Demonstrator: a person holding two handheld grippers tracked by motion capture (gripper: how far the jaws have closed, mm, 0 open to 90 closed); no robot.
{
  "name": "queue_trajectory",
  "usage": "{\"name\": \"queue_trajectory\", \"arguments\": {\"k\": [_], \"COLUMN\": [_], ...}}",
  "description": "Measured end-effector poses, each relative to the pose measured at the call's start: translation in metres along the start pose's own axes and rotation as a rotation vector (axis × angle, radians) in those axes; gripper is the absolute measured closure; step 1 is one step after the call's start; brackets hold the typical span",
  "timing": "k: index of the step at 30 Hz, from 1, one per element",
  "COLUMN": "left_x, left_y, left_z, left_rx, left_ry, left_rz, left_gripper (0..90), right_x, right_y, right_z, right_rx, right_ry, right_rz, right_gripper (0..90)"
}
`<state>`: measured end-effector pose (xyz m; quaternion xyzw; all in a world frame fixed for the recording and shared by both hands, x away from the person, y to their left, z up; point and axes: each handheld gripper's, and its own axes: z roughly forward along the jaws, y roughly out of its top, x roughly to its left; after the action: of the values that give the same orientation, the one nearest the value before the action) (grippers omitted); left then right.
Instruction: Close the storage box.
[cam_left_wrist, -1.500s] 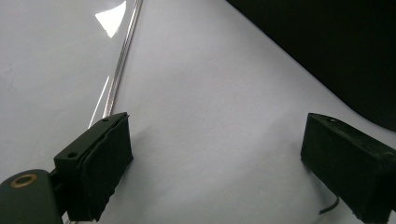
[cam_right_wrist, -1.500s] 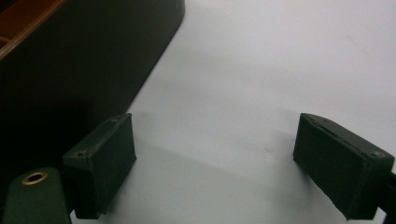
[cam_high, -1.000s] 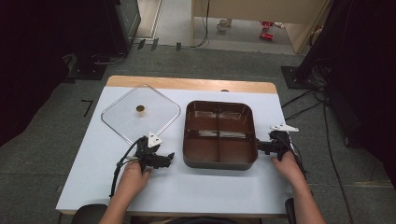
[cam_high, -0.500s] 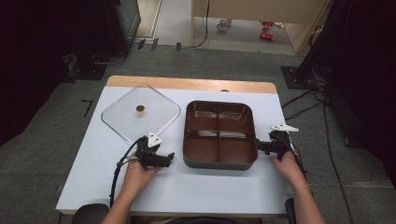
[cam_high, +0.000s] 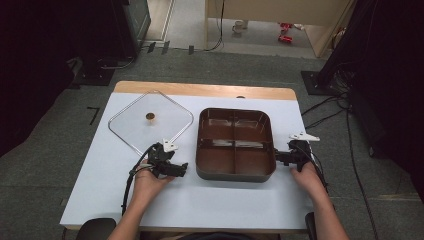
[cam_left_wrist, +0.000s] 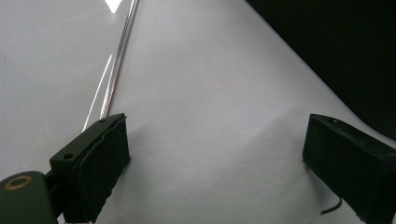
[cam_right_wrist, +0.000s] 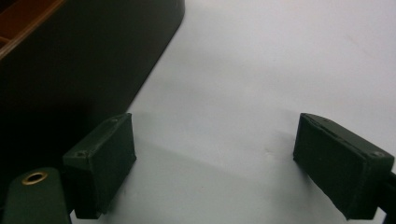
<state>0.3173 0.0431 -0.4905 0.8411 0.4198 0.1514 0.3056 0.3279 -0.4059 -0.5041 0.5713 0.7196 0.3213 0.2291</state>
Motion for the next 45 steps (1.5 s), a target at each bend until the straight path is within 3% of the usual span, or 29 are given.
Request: {"name": "queue_trajectory", "arguments": {"k": [8,12,16,20,25,45], "left_x": [0.0,0.002,0.009,0.015,0.019,0.043], "left_y": [0.002,0.005,0.006,0.008,0.012,0.034], "left_z": [-0.005,-0.014,-0.021,-0.026,-0.032,-0.042], "left_rx": [-0.016,-0.008,-0.03,-0.049,-0.069,-0.076], "left_ry": [-0.003,0.024,-0.034,-0.08,-0.074,-0.071], "left_rz": [0.006,0.007,-0.034,-0.072,-0.069,-0.066], "left_gripper": [7.3,7.3,14.3,14.4,14.5,15.2], "right_x": [0.0,-0.002,0.0,0.0,0.0,0.0], "right_y": [0.0,0.0,0.0,0.0,0.0,0.0], "right_z": [0.0,-0.001,0.0,0.0,0.0,0.0], "right_rx": [-0.003,-0.008,-0.003,-0.004,-0.001,-0.002], "right_ry": [0.005,0.018,0.004,0.005,0.0,-0.002], "right_rz": [0.004,0.021,0.005,0.005,0.002,0.0], "right_gripper": [12.2,12.3,12.3,12.4,12.5,12.6]}}
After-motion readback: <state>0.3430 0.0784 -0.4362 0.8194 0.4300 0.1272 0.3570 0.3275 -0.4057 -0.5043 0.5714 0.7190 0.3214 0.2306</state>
